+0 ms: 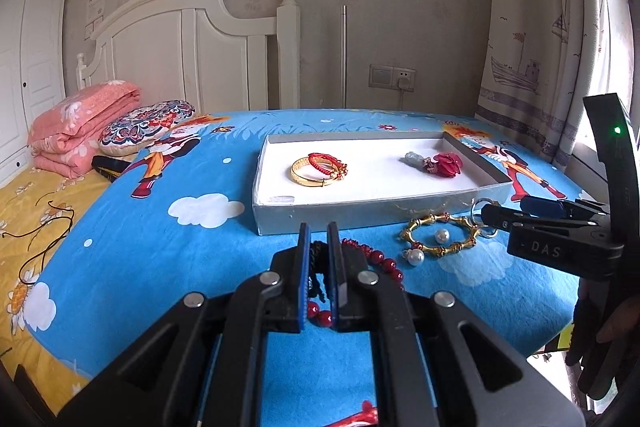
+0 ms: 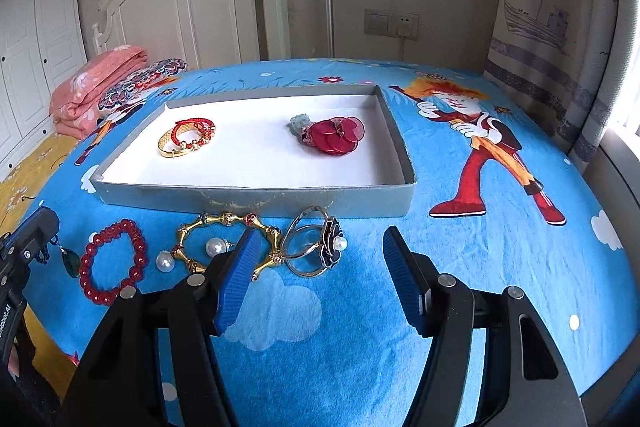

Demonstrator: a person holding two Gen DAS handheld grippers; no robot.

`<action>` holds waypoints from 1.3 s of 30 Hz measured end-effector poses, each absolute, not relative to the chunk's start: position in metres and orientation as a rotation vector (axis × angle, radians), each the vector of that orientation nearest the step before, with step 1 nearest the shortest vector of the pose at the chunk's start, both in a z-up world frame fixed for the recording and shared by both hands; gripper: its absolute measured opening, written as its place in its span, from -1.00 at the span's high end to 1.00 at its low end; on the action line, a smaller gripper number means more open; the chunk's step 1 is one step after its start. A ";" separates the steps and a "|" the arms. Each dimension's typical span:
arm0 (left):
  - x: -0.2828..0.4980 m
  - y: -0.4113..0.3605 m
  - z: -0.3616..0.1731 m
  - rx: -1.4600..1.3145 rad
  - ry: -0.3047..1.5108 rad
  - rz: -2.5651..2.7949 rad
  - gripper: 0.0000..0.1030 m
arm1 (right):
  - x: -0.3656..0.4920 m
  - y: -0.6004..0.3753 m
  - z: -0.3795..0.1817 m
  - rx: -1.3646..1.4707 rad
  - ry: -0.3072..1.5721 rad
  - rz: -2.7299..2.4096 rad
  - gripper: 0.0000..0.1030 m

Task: Organize jewelry
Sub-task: 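Grasp the red bead bracelet with green pendant using the left tool, then grasp the silver black-flower ring with the right tool while the left tool holds the bead bracelet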

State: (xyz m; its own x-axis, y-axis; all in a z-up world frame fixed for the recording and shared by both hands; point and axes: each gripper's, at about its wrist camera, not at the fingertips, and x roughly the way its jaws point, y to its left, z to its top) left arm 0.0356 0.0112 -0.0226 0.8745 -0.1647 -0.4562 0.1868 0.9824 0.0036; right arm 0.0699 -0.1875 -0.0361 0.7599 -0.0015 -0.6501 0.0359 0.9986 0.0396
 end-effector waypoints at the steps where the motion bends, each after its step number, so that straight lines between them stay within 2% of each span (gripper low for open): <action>1: 0.035 0.011 -0.023 0.048 0.472 -0.184 0.85 | 0.075 -0.188 -0.038 0.055 0.721 -0.027 -0.10; 2: 0.035 0.011 -0.023 0.050 0.472 -0.184 0.85 | 0.079 -0.188 -0.040 0.054 0.738 -0.036 -0.07; 3: 0.035 0.012 -0.023 0.051 0.472 -0.184 0.85 | 0.083 -0.188 -0.044 0.056 0.758 -0.040 0.05; 4: 0.035 0.012 -0.024 0.051 0.473 -0.185 0.85 | 0.084 -0.189 -0.045 0.067 0.759 -0.033 0.28; 5: 0.034 0.012 -0.024 0.052 0.473 -0.184 0.85 | 0.085 -0.189 -0.047 0.057 0.776 -0.031 0.29; 21: 0.028 0.004 -0.024 0.070 0.473 -0.184 0.85 | 0.023 -0.182 -0.027 -0.005 0.649 0.001 0.29; 39: 0.027 -0.001 -0.022 0.066 0.477 -0.154 0.85 | 0.001 -0.167 -0.018 -0.012 0.498 -0.005 0.29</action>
